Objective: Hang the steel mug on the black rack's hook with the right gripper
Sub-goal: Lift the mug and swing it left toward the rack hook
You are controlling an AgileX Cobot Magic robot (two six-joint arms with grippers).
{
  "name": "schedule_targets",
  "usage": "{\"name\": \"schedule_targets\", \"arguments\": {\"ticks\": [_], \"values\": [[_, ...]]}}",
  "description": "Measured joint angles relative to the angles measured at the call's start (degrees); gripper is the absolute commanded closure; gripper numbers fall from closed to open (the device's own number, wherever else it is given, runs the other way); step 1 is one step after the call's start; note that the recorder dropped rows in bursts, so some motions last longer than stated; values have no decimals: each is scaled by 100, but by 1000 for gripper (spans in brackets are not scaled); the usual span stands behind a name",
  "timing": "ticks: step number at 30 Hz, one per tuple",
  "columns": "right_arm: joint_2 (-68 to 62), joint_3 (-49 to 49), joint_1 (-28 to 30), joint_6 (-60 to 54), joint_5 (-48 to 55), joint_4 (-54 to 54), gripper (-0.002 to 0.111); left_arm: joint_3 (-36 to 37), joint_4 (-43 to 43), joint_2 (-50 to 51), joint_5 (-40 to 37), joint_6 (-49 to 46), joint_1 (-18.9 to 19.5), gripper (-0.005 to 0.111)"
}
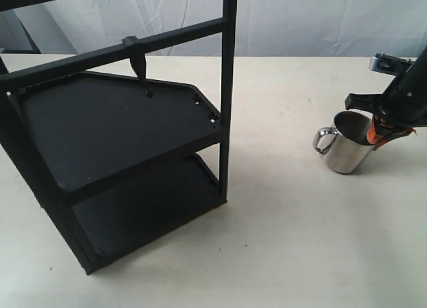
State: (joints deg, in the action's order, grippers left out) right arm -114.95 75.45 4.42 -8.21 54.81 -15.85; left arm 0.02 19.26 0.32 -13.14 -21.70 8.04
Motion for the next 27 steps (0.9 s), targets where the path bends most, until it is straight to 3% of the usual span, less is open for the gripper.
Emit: {"name": "schedule_targets", "arguments": {"ticks": [5, 10, 21, 27], "values": [[264, 0, 0, -1013, 695, -849, 109, 0, 0, 0, 0, 0, 0, 105], [651, -36, -38, -2581, 1443, -2713, 109, 0, 20, 0, 0, 0, 0, 105], [2124, -1127, -647, -2733, 1478, -2919, 109, 0, 20, 0, 0, 0, 0, 105], [2542, -1210, -1341, -2747, 1478, -3304, 109, 0, 20, 0, 0, 0, 0, 105]]}}
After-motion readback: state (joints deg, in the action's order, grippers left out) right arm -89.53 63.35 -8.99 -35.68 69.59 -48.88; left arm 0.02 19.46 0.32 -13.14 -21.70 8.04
